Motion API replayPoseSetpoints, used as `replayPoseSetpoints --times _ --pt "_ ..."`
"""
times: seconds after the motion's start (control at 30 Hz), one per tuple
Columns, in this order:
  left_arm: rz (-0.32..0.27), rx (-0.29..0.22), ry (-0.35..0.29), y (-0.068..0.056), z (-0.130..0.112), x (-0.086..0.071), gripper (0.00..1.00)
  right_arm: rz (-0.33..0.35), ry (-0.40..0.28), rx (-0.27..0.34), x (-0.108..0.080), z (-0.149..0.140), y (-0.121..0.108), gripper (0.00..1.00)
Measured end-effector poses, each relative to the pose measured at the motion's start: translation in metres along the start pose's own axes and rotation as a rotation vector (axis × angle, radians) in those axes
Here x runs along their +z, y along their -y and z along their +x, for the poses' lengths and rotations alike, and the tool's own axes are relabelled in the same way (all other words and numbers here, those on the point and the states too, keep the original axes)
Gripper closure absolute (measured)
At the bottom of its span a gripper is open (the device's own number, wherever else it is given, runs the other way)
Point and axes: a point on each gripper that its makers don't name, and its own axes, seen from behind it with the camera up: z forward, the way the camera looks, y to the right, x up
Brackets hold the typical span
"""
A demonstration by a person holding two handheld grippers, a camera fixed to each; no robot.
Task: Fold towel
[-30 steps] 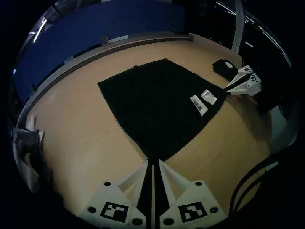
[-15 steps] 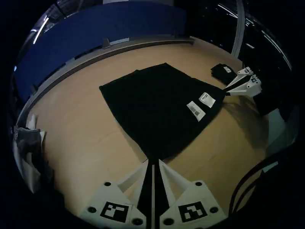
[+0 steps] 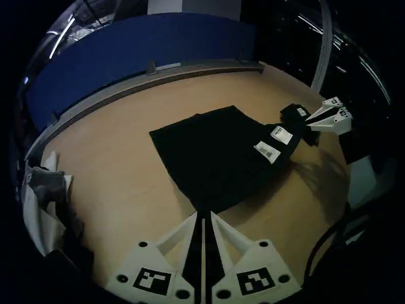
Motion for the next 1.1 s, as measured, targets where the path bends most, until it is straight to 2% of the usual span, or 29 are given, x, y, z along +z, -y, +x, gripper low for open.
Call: replayPoseSetpoints --times 0.17,0.27,0.67,1.1 --pt "0.012 -0.016 -0.017 0.002 0.010 -0.017 0.96 -0.010 -0.018 0.007 -0.016 0.011 -0.002 0.92" --pt "0.010 -0.020 -0.019 0.002 0.011 -0.021 0.96 -0.017 -0.021 0.006 -0.020 0.013 -0.003 0.92" --pt "-0.017 -0.002 -0.028 -0.016 0.013 -0.014 0.96 -0.007 -0.005 0.017 -0.018 0.002 0.002 0.92" --pt "-0.016 0.011 -0.022 -0.020 0.012 -0.012 0.96 -0.016 0.001 0.021 -0.014 -0.005 -0.002 0.92"
